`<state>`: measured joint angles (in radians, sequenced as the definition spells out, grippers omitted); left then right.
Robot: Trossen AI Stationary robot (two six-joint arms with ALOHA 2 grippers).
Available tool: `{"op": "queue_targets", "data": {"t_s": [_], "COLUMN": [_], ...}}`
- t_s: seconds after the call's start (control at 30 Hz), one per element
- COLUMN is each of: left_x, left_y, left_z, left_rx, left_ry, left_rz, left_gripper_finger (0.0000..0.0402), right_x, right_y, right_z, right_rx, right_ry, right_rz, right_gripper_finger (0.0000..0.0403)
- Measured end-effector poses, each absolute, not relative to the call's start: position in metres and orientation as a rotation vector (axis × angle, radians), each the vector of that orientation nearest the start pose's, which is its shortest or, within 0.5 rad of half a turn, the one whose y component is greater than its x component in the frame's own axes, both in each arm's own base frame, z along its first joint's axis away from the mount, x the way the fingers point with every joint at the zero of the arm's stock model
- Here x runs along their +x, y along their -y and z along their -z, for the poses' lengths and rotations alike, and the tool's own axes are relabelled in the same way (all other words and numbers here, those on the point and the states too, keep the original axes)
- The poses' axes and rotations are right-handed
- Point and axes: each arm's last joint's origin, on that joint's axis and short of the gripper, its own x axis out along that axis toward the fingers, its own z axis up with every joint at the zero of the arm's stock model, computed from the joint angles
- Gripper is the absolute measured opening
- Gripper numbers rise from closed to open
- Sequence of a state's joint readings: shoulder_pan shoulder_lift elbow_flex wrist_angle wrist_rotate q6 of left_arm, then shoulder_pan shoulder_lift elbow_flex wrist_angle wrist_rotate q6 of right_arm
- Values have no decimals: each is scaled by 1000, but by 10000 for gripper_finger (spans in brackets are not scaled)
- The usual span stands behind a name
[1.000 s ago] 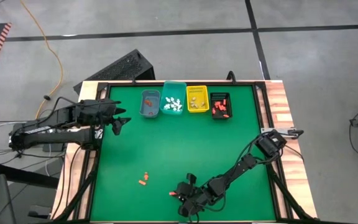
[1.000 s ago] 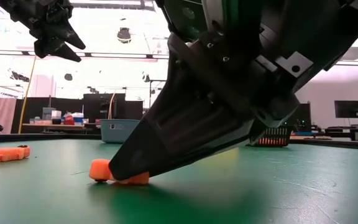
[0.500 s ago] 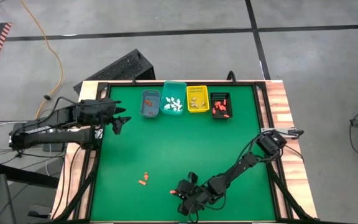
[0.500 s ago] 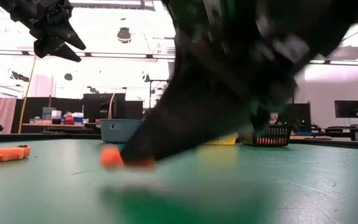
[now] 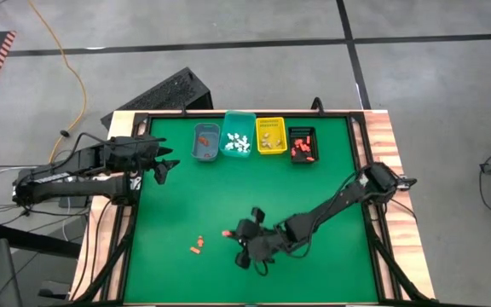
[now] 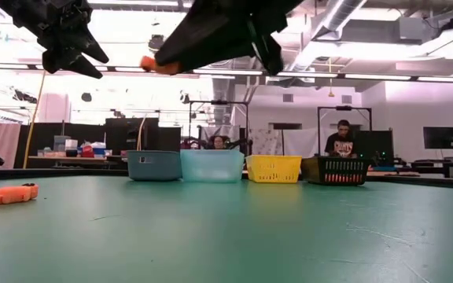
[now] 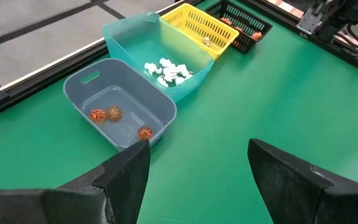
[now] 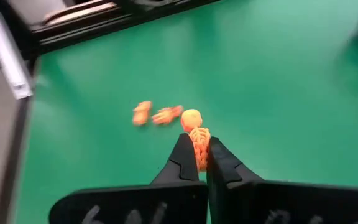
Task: Sort Halloween decoration
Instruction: Put the orange skeleton toy into the black bin
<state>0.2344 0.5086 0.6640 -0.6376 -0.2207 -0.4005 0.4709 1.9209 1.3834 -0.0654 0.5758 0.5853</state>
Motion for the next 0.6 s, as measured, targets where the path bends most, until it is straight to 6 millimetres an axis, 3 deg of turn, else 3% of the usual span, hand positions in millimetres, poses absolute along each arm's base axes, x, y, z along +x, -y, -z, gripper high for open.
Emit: {"op": "queue_targets", "data": {"t_s": [0.23,0.6], "left_x": [103,102], "left_y": [-31,-32], "left_z": [-285,-285], "left_rx": [-393,-382], "left_ry": [-389,-382], "left_rz": [-538,-577], "left_gripper_finger": [261,261], "right_x": [384,364], "right_y": [-130,-52], "right_z": [-257,-280], "right_rx": [241,243], "right_ry": [-490,-606], "right_rz": [356,607], "right_gripper_finger": [2,1]}}
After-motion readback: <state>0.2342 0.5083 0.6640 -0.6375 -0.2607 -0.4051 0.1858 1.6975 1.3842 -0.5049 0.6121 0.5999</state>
